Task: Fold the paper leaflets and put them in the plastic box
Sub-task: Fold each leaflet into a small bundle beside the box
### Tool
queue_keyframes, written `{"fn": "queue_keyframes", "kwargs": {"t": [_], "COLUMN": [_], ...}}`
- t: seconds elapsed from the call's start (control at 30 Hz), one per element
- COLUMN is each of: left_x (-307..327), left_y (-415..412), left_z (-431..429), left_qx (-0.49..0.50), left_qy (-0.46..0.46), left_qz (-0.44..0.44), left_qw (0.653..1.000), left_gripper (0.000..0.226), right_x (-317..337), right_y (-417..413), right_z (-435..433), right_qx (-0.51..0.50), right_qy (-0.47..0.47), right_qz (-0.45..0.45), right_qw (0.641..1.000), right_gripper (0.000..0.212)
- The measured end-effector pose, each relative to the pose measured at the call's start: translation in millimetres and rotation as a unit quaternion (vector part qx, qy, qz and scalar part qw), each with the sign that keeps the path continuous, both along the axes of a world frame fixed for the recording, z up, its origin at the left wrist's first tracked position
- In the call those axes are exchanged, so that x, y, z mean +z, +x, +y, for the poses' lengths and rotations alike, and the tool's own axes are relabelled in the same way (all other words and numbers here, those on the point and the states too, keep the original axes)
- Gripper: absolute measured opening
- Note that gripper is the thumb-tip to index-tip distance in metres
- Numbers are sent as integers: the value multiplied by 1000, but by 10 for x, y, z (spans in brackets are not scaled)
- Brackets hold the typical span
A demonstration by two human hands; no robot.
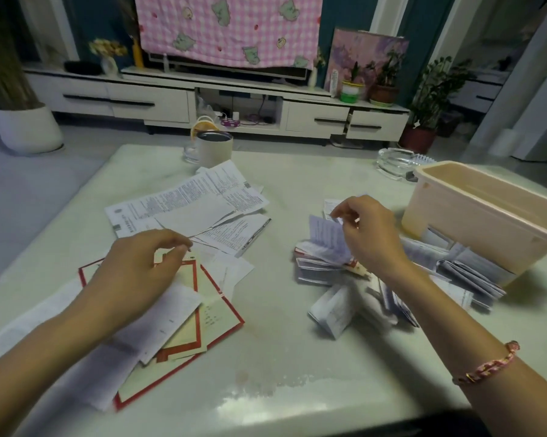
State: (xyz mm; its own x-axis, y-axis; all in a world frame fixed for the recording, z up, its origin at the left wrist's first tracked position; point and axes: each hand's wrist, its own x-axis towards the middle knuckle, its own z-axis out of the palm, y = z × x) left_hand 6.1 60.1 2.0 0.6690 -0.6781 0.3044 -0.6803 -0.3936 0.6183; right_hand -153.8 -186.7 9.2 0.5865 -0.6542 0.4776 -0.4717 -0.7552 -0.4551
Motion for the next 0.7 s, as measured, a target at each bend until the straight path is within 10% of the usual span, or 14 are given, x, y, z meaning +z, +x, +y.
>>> {"fn": "queue_keyframes", "kwargs": {"t": [0.33,0.7], "left_x": [-112,-349], "left_y": [226,261], "left_z": [483,568], "left_qx": [41,29], "left_qy": [143,258], "left_qz": [38,7], "left_qw": [988,966], "left_gripper": [42,91], "right_x": [-246,-410], "right_y": [451,716], "right_z": [1314,1579], "right_qx": [329,285], "right_qy": [-10,80], "right_qz": [154,198], "right_qw": [932,934], "right_gripper": [27,57]}}
